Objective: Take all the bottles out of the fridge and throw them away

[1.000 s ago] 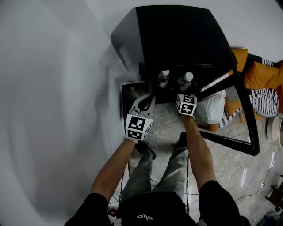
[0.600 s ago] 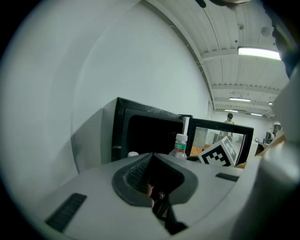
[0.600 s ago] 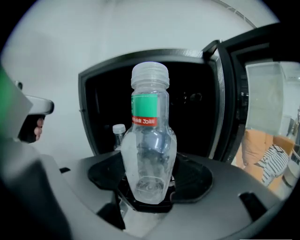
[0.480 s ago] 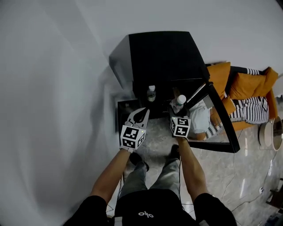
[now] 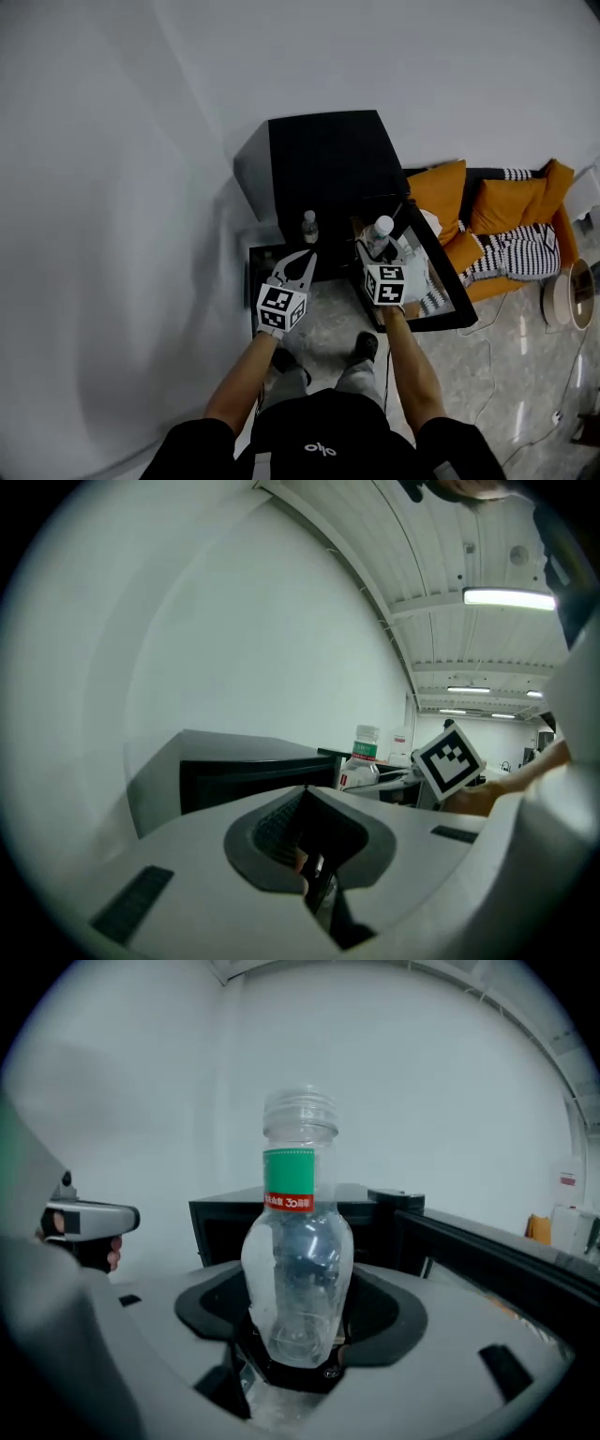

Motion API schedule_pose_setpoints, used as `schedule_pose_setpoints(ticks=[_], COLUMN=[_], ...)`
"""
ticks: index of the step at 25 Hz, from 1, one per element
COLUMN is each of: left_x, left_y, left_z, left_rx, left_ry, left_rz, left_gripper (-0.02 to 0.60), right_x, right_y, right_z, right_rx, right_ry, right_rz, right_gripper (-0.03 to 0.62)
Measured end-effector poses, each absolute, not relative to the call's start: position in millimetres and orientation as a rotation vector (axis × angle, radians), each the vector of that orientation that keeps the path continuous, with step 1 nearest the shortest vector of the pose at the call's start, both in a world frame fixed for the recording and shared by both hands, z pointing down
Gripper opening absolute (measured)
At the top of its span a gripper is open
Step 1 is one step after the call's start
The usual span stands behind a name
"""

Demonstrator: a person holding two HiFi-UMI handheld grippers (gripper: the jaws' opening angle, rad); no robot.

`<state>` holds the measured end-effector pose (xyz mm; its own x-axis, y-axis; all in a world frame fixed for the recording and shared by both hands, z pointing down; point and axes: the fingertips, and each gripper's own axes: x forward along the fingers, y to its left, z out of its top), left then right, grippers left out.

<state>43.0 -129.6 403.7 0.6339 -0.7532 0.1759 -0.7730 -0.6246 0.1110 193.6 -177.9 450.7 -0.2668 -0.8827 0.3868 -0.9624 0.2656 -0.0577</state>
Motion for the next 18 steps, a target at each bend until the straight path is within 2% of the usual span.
schedule_pose_setpoints(ticks=[11, 18], left_x=[49.0, 30.7], left_y=[-138.0, -144.5], left_z=[377.5, 375.7], left_rx=[2.673, 2.638], left_ry=[-1.313, -1.392], left_rz=[0.134, 0.129], left_gripper=[-0.002, -0.002], right_x=[196.6, 180.8], right_y=[-184.5, -193.9], right_z=[419.2, 418.4], right_rx=[1.623, 1.548], right_ry=[-2.310, -2.345], right_rz=[0.394, 0.384], right_gripper=[0.304, 0.304])
